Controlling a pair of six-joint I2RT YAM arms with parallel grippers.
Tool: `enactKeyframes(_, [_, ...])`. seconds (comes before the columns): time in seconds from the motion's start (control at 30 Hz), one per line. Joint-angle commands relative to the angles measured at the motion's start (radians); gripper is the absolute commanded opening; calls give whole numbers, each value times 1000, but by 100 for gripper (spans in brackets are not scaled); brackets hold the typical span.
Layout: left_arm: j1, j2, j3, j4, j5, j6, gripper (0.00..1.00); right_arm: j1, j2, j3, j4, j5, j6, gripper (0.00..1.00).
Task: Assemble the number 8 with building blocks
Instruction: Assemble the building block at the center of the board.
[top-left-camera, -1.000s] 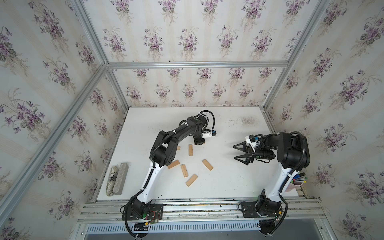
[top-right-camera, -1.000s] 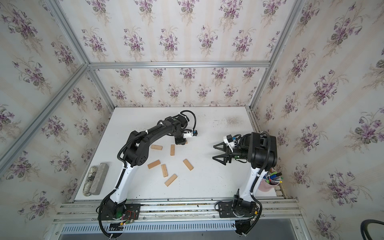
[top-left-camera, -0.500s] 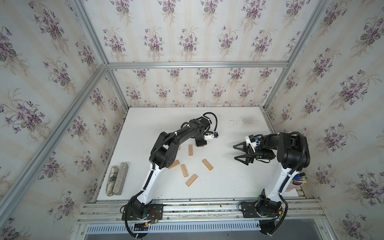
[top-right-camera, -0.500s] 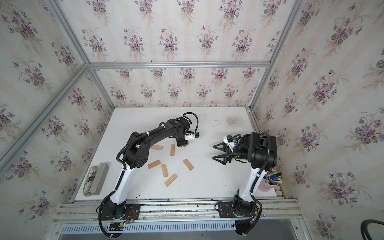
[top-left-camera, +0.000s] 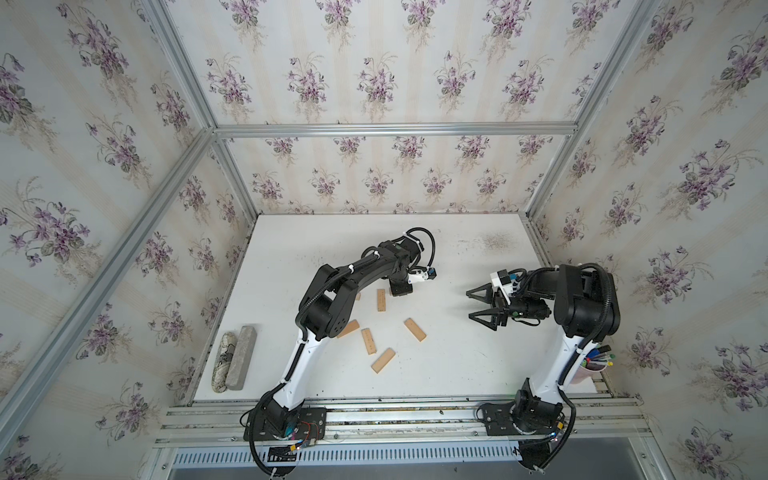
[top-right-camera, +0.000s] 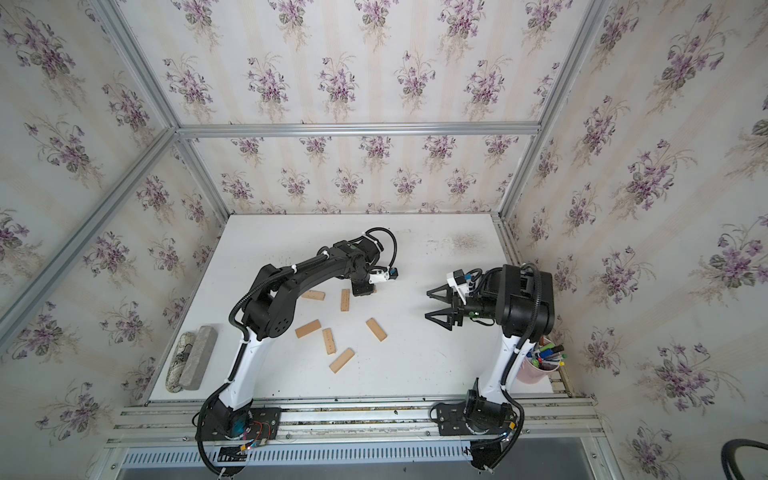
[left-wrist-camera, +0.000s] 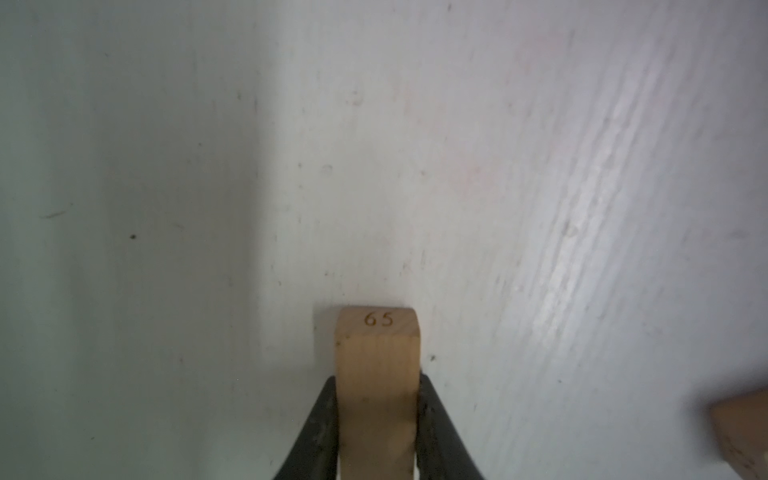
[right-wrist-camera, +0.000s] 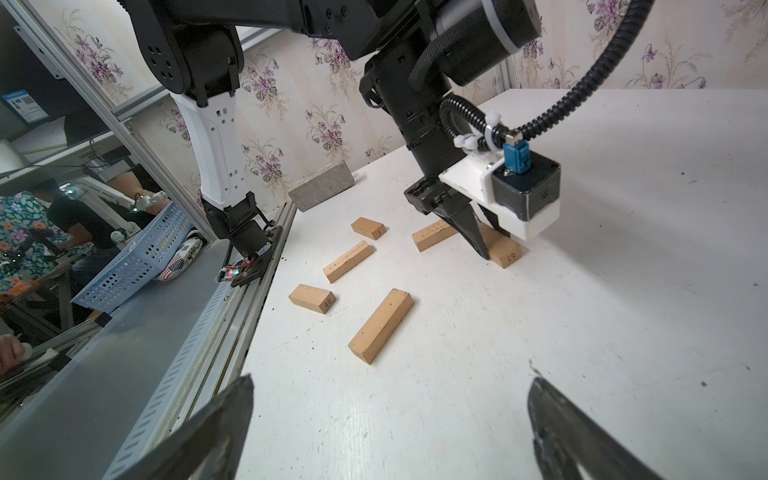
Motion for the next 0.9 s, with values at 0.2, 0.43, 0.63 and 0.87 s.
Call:
enactKeyframes(0.2, [-14,-24,-42,-85,-37,17,16,1,-4,-1,-27,-33,-411,100])
enactKeyframes(0.43, [-24,-17,-36,-78,-32,22,14,1,-4,0,-28,-35,-411,100])
enactKeyframes(0.63, [-25,-16,-34,-75,-39,17,19,1,-3,0,-29,-34,-411,100])
enactKeyframes(0.87, [-25,-10,-34,-64,-26,7,43,1,-3,-1,-29,-35,-411,100])
